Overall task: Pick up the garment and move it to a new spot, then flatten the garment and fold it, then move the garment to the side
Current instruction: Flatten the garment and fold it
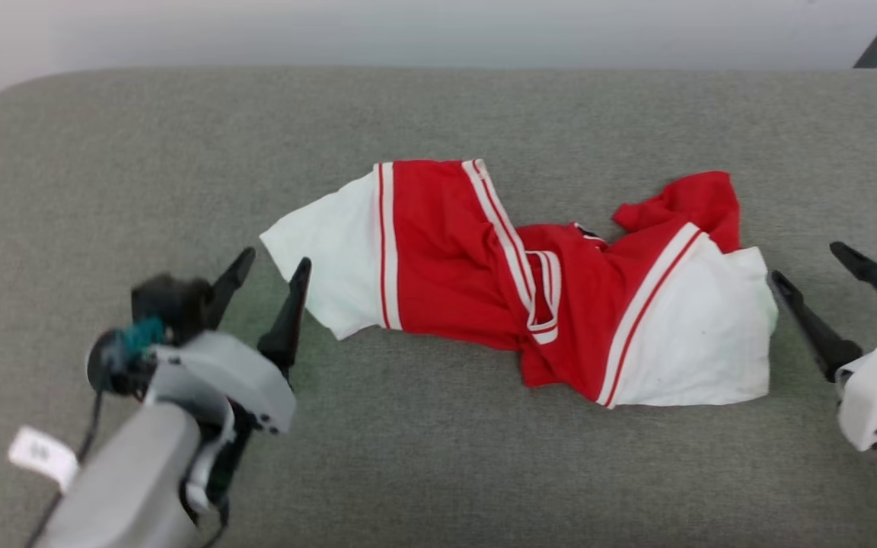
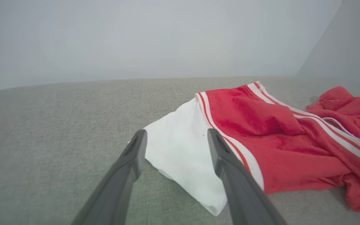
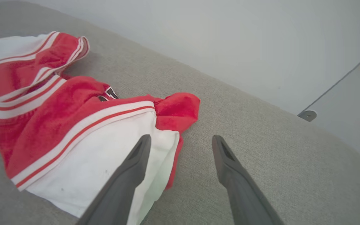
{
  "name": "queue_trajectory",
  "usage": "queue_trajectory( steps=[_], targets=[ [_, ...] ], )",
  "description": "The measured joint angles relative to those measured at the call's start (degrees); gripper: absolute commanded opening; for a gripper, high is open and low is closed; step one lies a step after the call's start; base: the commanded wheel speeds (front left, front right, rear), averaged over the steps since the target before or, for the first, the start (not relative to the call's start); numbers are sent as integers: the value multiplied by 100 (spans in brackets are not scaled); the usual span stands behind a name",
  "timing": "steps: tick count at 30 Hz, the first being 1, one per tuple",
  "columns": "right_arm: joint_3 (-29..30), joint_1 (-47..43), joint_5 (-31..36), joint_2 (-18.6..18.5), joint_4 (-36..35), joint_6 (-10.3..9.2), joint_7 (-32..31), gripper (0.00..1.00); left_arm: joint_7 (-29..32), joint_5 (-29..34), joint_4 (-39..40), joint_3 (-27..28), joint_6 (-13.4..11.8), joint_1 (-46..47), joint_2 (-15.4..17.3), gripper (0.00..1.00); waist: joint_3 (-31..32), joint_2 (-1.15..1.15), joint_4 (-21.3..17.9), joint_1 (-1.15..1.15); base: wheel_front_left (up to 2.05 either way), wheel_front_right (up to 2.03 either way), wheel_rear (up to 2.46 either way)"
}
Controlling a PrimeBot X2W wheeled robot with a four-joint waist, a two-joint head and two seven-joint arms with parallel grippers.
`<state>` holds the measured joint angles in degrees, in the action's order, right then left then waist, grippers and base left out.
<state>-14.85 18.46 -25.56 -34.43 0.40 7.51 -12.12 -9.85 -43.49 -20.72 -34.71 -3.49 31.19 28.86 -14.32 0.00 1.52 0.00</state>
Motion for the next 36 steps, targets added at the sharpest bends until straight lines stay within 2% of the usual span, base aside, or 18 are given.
queue_trajectory(
  steps=[4,9,15,22,36],
  targets=[
    [-611,332,-575,-703,-213,0,-542,100,-426,202,202,71,-280,-460,-237,100,-97,0,136,0,0,0,0],
    [-1360,797,-1199,-1477,-310,0,-1034,100,-505,657,525,341,-516,-845,-483,100,-194,0,318,0,0,0,0],
    [-2119,1416,-1589,-2025,-243,0,-1291,100,-528,1222,924,837,-506,-1271,-794,100,-266,0,519,0,0,0,0],
    [-2842,2092,-1790,-2190,86,0,-1326,100,-528,1574,1036,1226,-309,-1415,-1046,100,-359,0,637,0,0,0,0],
    [-4061,2837,-2061,-2180,453,0,-968,100,-528,1941,871,1731,71,-1500,-1419,100,-487,0,681,0,0,0,0]
  ],
)
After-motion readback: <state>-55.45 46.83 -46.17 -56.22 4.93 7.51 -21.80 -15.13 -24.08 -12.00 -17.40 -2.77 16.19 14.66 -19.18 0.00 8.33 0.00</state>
